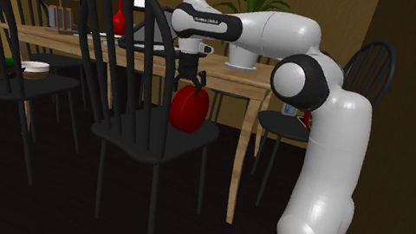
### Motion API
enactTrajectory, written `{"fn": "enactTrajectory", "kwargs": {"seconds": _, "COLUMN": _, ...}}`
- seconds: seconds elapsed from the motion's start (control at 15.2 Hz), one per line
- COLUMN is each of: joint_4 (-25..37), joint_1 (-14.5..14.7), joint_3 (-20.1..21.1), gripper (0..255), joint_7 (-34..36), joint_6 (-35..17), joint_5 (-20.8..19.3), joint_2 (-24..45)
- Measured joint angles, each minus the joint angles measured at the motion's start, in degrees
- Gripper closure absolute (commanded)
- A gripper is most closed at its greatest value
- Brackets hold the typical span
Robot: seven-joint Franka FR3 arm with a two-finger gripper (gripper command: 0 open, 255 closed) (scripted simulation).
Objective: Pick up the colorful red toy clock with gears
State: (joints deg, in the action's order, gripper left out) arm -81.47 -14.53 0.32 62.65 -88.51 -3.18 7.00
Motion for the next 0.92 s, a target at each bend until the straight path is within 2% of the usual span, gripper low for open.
{"fn": "enactTrajectory", "kwargs": {"seconds": 0.07, "joint_4": -0.52, "joint_1": 0.01, "joint_3": 0.01, "gripper": 0, "joint_7": 0.06, "joint_6": -0.50, "joint_5": 0.00, "joint_2": -0.01}}
{"fn": "enactTrajectory", "kwargs": {"seconds": 0.13, "joint_4": -0.85, "joint_1": 0.03, "joint_3": 0.02, "gripper": 255, "joint_7": 0.11, "joint_6": -0.77, "joint_5": 0.00, "joint_2": -0.08}}
{"fn": "enactTrajectory", "kwargs": {"seconds": 0.92, "joint_4": -0.33, "joint_1": 0.03, "joint_3": 0.03, "gripper": 255, "joint_7": 0.12, "joint_6": -0.10, "joint_5": 0.06, "joint_2": 0.25}}
